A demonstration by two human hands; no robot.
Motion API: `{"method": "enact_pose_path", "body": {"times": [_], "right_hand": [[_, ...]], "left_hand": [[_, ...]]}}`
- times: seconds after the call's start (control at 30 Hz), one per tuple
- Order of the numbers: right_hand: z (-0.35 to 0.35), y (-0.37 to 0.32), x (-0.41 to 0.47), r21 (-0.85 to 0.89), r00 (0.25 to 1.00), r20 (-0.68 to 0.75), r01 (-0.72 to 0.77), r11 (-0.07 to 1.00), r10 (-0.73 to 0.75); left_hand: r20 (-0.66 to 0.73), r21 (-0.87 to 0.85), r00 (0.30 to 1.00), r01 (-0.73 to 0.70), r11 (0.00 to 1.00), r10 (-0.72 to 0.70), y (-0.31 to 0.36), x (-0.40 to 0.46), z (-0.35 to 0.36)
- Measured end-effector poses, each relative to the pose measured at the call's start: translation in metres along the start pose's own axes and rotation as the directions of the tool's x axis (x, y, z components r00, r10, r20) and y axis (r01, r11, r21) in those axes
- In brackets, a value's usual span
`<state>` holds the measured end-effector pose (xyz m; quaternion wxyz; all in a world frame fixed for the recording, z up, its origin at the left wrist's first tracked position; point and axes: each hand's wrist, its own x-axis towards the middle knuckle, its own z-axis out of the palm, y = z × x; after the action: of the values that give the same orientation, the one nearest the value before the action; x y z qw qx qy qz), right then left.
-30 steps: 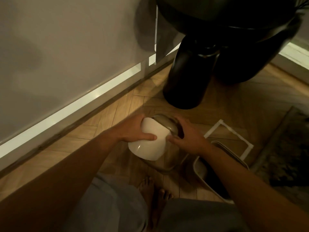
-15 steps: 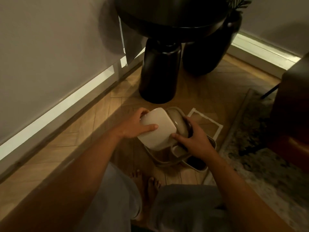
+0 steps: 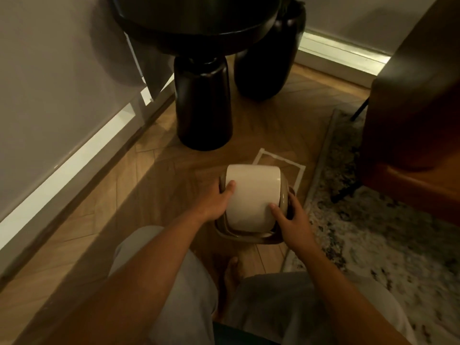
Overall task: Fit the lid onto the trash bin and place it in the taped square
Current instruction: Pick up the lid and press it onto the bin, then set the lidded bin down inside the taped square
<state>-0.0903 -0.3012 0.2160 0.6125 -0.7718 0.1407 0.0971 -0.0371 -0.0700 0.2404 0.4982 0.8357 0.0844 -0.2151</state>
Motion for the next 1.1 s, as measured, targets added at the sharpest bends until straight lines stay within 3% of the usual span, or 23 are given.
{"method": "enact_pose_path", "body": {"times": [0.27, 0.4, 0.57, 0.83, 1.1], "right_hand": [[-0.024, 0.025, 0.005, -0.011, 0.998, -0.055, -0.023, 1.000, 0.023], [-0.026, 0.030, 0.017, 0.011, 0.998, -0.036, -0.055, 0.998, 0.055], [-0.034, 0.024, 0.047, -0.052, 0.999, -0.048, 0.013, 0.999, -0.015], [-0.041, 0.029, 0.088, -0.047, 0.993, -0.101, -0.060, 0.997, 0.055], [-0.027, 0.078, 0.091, -0.085, 0.993, -0.097, -0.080, 0.993, 0.072]], "left_hand": [[0.014, 0.029, 0.999, -0.040, 0.999, 0.040, 0.022, 0.020, 0.035], [-0.031, 0.012, 0.999, 0.019, 1.000, -0.019, 0.021, 0.039, 0.050], [-0.063, -0.101, 0.997, 0.044, 0.994, -0.051, 0.024, 0.060, 0.055], [-0.079, -0.245, 0.996, 0.025, 0.969, -0.046, 0.023, 0.095, 0.057], [0.043, -0.107, 0.993, 0.110, 0.988, -0.106, -0.007, 0.114, 0.082]]}}
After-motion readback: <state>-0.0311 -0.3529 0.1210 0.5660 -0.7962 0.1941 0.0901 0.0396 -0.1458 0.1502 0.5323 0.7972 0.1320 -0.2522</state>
